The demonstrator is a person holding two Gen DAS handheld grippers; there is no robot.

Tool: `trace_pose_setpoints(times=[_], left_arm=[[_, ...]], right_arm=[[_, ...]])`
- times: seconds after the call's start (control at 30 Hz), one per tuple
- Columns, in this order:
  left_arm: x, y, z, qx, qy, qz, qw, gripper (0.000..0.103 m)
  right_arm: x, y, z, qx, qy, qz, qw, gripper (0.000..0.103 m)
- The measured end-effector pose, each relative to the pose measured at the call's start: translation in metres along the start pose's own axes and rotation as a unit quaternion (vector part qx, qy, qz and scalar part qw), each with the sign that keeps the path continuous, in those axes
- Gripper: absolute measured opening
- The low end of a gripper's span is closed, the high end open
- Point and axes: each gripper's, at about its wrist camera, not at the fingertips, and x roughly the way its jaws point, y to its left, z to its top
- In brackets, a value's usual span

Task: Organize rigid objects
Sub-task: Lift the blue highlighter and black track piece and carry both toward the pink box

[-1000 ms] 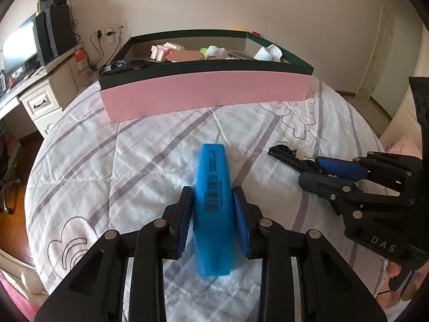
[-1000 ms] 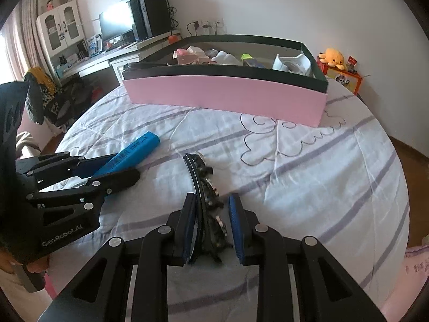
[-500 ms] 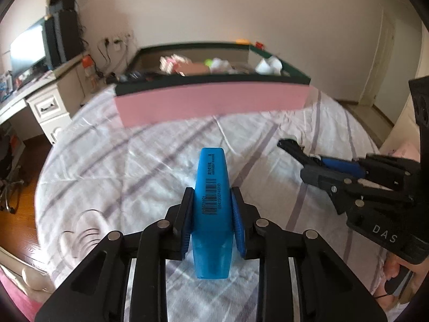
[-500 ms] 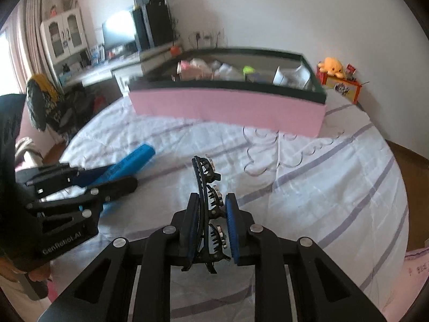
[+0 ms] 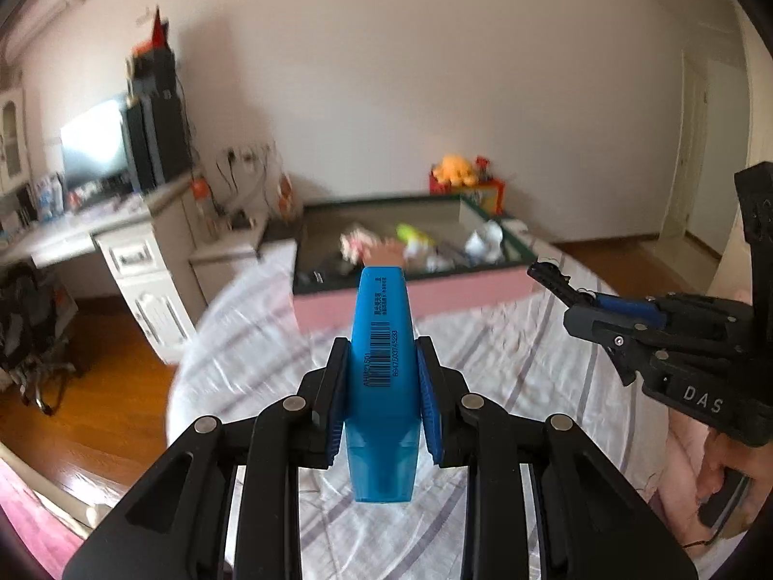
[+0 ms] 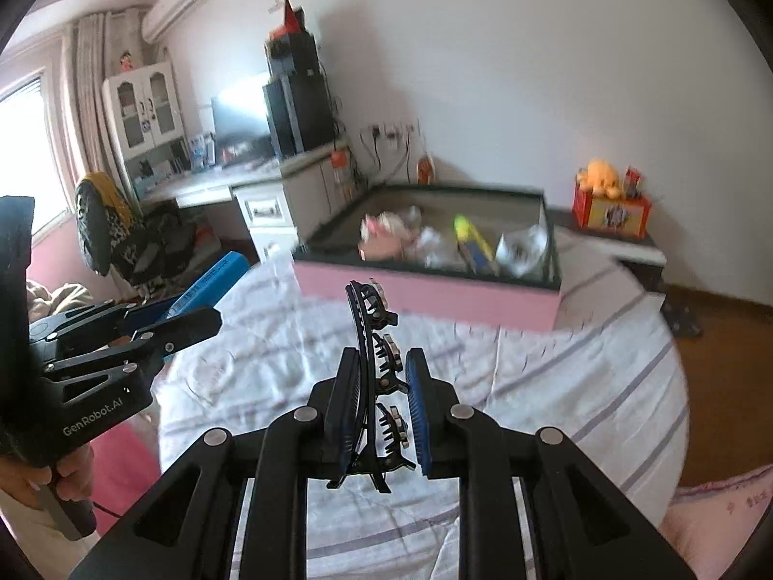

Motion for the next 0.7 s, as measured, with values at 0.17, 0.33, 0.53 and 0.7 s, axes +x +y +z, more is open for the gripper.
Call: trace_pose_setpoints(times=[0.17, 0.33, 0.53, 0.7], left_arm=[[-0.044, -0.006, 0.017, 0.011, -0.059, 0.01, 0.9982, 0.026], [-0.078, -0.007, 0.032, 0.015, -0.099, 0.044, 0.994, 0.026], [-0.097, -0.007, 0.04, 0.019, -0.119, 0.069, 0.9902, 0.026], [-0.095, -0.003, 0.047, 0.018, -0.127, 0.083, 0.9883, 0.026]], right_arm=[[-0.038, 0.015, 0.017, -0.019, -0.062, -0.015, 0.998, 0.02], [-0.063, 0.026, 0.031, -0.036, -0.092, -0.024, 0.995, 0.02], [-0.078, 0.033, 0.041, -0.051, -0.114, -0.028, 0.992, 0.02], [-0.081, 0.037, 0.046, -0.062, -0.119, -0.03, 0.991, 0.02]])
